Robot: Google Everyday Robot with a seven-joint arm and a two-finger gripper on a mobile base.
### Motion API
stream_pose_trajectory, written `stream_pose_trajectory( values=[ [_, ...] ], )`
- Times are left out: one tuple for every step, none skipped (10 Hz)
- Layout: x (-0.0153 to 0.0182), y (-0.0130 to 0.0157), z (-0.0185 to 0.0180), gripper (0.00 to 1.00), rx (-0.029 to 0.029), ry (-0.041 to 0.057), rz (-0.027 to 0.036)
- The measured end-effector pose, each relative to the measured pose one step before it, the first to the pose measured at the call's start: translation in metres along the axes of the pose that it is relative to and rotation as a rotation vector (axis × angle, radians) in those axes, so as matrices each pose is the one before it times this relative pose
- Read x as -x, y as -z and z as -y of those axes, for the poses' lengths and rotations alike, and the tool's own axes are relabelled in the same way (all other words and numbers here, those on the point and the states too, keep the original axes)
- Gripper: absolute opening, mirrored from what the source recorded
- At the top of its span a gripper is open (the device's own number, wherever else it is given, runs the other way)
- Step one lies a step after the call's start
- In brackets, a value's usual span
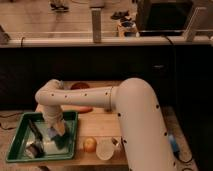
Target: Place sponge in tray
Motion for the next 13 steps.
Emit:
stream_pose_trajectory(
  values=[
    [0.00094,-0.00487,-0.00399,0.56,0.00242,0.01833,0.00001],
    [0.00046,-0.00465,-0.00459,0.67,0.00063,0.01610,0.00162],
    [0.00064,-0.00326,-0.00252,0.75,-0.00081,0.01360,0.00209],
    [-0.00083,-0.00351,-0.00327,0.80,0.00032,0.01278,0.00063],
    [-0.00132,-0.00191,-0.00188,0.80,-0.00223,0.00585,0.00130],
    [-0.00131,-0.00136,-0.00120,0.80,-0.00062,0.00263,0.00105],
    [-0.00142,-0.00209,-0.00102,0.80,0.00017,0.00487,-0.00026],
    [-0.00078,0.00122,0.00123,0.80,0.00001,0.00149,-0.00243],
    [-0.00171,0.00390,0.00177,0.80,-0.00051,-0.00063,-0.00352],
    [-0.00294,0.00737,-0.00018,0.80,0.00246,0.00008,-0.01471],
    [-0.00243,0.01501,0.00297,0.80,-0.01295,-0.00414,-0.01524],
    [-0.00288,0.01192,0.00092,0.80,-0.00872,-0.00555,-0.00904],
    [-0.00390,0.01653,0.00246,0.80,-0.01552,-0.00548,-0.01126]
  ],
)
